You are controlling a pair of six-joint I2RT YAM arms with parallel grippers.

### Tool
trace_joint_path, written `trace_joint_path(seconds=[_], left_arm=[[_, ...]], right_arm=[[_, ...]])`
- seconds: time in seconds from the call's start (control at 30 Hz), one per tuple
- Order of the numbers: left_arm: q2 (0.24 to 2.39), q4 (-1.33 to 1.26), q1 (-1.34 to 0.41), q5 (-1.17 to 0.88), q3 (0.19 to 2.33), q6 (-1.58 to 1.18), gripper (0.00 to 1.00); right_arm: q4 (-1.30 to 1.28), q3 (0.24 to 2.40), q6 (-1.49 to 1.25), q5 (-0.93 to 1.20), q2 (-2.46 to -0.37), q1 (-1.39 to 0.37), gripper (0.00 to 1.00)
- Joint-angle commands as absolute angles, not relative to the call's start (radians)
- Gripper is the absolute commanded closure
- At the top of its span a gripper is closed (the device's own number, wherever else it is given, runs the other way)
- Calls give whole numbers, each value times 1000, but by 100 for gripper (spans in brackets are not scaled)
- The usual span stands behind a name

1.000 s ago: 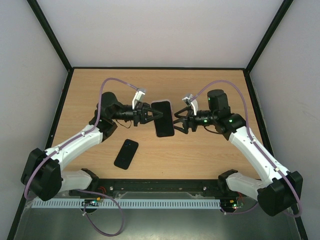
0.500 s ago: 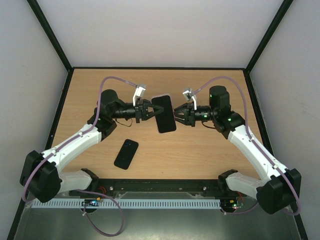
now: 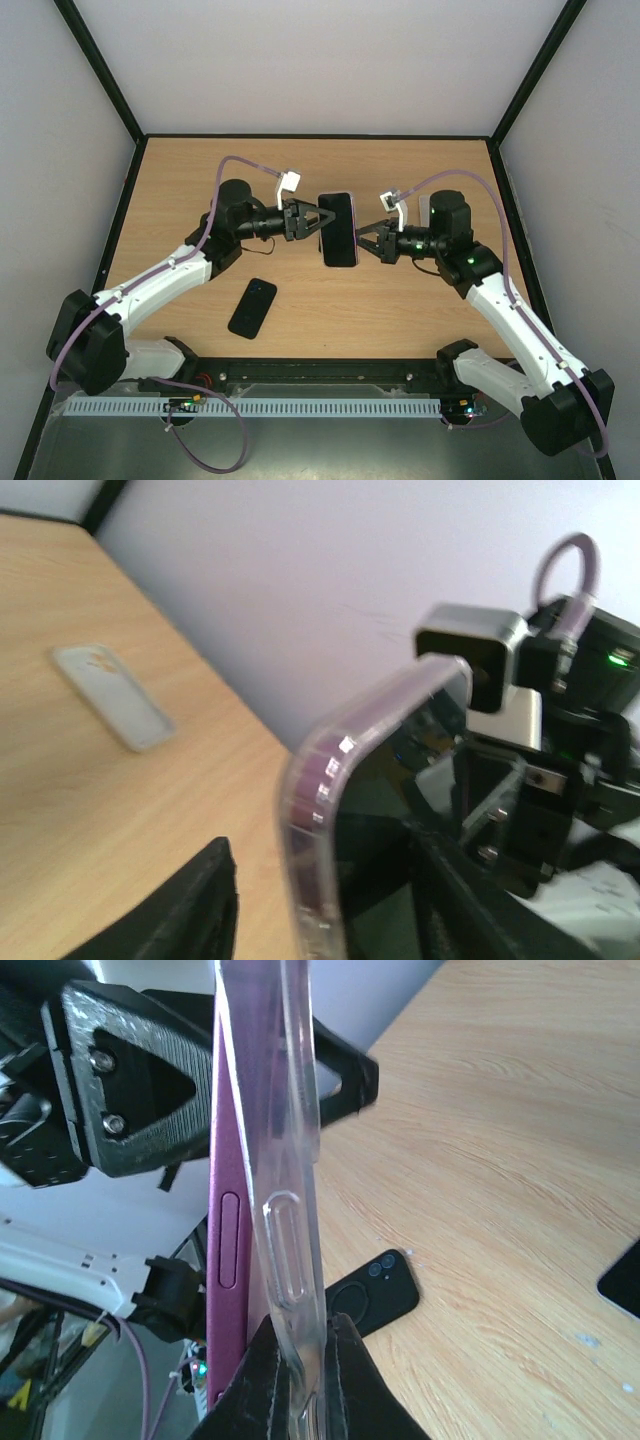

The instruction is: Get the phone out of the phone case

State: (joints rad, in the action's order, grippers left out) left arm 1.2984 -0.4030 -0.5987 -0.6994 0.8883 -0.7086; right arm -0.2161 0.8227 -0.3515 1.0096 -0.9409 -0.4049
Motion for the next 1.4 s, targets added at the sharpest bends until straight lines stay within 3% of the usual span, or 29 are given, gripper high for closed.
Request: trace_joint_path(seconds=[0.0,0.23,0.53,1.03,1.23,1.37], left_arm=[[1305,-278,-577,-472,960,-679,44],[1224,-247,-584,-339,899,-648,39],[1160,-191,-792,-84,813,-583,46],[1328,-77,-1102,231,896,-444,47],[1379,-77,-1245,442,904,-295,35],[1459,-16,-1279,481,960,-246,37]], right_arm=[[-133,790,-429,966,-879,-387,98],[-270,812,-440,751,-900,-360,98],[-498,788,-478,379,-928,-353,98],[-595,705,-523,403,-1004,-351,98],[-566,670,-552,426,-1032,-351,98],[-547,642,-583,448,-1024,-349,98]])
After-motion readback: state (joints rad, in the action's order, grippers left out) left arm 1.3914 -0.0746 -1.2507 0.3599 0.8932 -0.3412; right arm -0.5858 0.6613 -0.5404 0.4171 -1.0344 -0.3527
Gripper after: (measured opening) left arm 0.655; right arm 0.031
